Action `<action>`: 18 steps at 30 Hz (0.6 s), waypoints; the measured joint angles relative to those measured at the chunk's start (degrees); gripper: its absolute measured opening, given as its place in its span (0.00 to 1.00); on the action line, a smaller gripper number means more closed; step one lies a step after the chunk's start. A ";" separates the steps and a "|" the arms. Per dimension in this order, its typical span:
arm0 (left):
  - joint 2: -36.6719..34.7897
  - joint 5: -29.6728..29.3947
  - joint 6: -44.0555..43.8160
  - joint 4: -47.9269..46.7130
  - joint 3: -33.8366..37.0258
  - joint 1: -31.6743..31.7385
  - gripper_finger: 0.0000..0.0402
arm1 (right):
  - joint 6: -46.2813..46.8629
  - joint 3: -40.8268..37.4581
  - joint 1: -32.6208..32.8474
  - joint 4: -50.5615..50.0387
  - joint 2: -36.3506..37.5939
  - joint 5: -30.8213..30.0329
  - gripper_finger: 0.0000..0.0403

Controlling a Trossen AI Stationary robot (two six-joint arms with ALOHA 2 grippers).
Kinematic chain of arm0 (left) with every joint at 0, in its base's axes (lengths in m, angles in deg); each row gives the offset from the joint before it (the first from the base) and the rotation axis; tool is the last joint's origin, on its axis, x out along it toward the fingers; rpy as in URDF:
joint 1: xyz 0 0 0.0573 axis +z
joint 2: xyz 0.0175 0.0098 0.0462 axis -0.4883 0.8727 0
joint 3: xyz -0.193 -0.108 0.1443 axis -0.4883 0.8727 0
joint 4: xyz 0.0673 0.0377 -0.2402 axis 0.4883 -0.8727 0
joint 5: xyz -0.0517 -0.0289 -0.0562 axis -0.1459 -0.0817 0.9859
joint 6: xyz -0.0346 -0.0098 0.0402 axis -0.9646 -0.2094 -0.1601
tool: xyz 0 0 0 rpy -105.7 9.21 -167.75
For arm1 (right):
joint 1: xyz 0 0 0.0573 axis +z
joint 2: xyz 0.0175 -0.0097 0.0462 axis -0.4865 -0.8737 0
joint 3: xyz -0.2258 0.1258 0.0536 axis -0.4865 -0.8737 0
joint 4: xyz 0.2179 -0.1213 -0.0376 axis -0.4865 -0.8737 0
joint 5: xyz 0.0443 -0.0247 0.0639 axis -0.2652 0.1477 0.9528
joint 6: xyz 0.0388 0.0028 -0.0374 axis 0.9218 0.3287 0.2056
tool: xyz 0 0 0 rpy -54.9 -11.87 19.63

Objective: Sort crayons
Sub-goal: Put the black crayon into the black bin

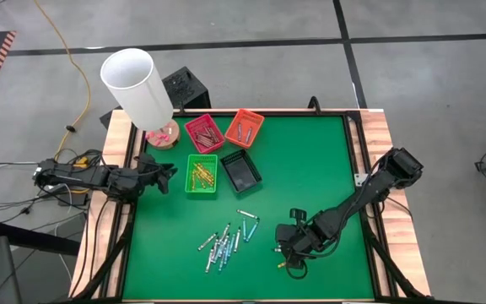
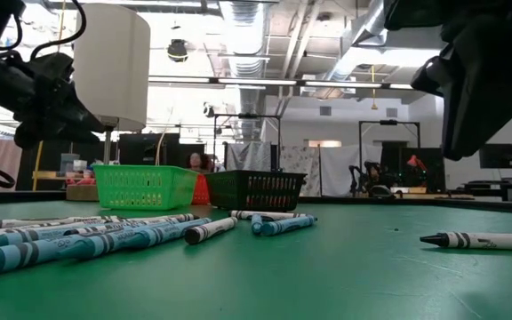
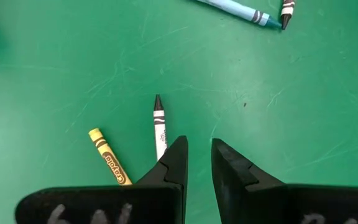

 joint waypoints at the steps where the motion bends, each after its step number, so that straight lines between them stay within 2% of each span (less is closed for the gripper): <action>1: 0.00 0.69 -0.02 0.19 0.00 0.00 0.34 | 0.01 0.00 0.00 0.01 0.00 -0.15 0.17; 5: 0.00 5.80 2.68 3.15 0.00 0.00 0.34 | 0.02 0.00 0.00 0.02 0.00 -0.30 0.17; 11: 0.00 17.04 13.74 18.05 -0.08 -0.02 0.34 | -0.68 0.00 -0.17 0.04 0.00 -0.32 0.17; 14: -0.02 17.44 16.15 24.12 -0.13 -0.02 0.34 | -0.68 0.00 -0.52 0.07 0.00 -0.30 0.17; 18: -0.02 17.49 19.34 25.23 -0.13 -0.02 0.34 | -0.72 0.00 -0.56 0.21 0.00 -0.48 0.17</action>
